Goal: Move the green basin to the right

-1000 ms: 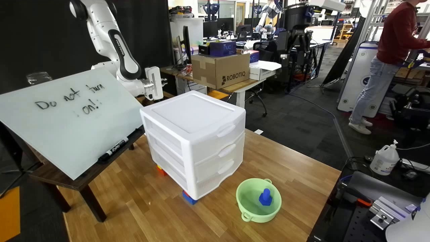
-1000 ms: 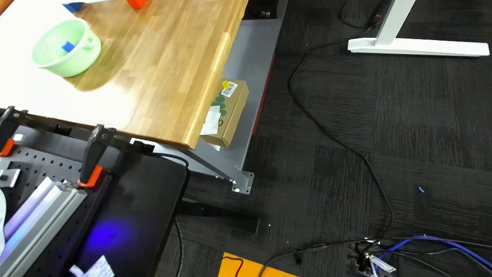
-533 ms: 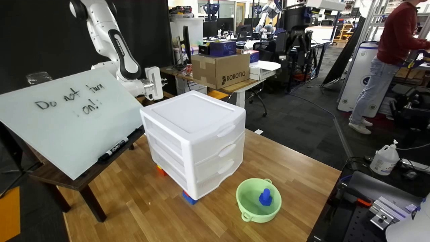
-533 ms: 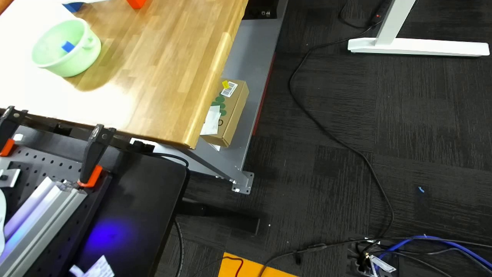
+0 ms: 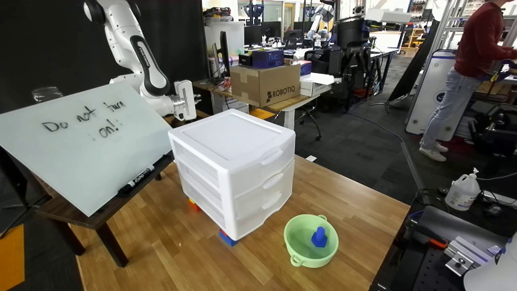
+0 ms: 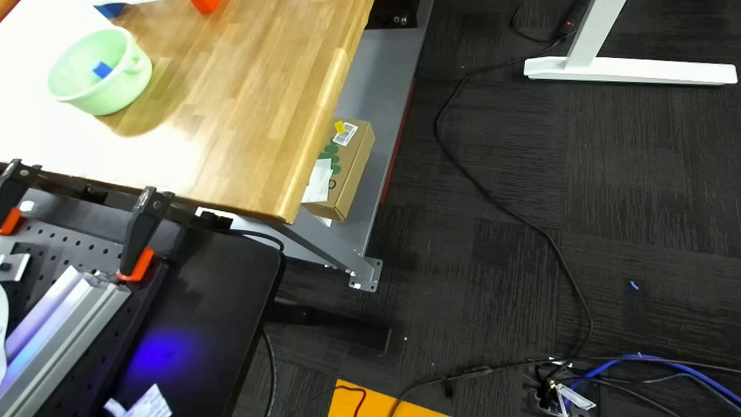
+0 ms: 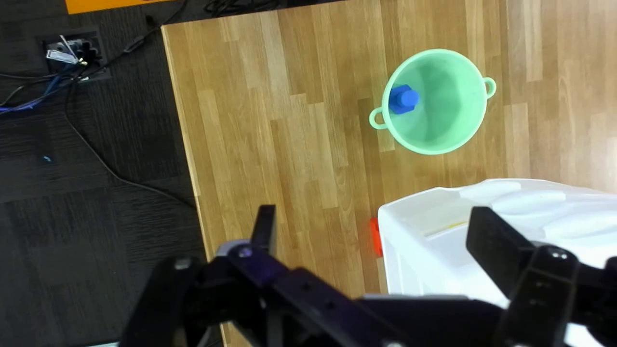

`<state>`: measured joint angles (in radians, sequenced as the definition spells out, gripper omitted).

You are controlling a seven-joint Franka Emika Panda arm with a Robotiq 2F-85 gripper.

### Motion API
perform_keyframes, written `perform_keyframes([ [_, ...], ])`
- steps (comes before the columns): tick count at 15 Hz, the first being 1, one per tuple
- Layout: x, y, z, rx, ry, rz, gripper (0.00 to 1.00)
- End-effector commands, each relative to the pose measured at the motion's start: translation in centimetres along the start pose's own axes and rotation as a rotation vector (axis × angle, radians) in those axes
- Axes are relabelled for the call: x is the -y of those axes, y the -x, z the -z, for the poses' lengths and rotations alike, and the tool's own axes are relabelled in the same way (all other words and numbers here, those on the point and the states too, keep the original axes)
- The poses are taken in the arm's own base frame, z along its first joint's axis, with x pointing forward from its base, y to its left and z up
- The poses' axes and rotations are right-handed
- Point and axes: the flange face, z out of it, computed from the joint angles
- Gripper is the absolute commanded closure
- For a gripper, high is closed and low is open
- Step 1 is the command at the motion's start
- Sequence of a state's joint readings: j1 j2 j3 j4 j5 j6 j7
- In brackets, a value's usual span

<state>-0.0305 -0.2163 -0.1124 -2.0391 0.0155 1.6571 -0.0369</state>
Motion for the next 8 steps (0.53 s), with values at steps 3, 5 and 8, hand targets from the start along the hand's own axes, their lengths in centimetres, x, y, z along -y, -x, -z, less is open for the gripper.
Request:
perform_keyframes([
  [3,0.0,0.1,0.2,-0.003,-0.001,0.002,0.0],
  [5,0.1,0.1,0.1,-0.013,0.041,-0.005,0.0],
  [8,0.7,0.4,-0.8,0.004,0.147,0.003,0.0],
])
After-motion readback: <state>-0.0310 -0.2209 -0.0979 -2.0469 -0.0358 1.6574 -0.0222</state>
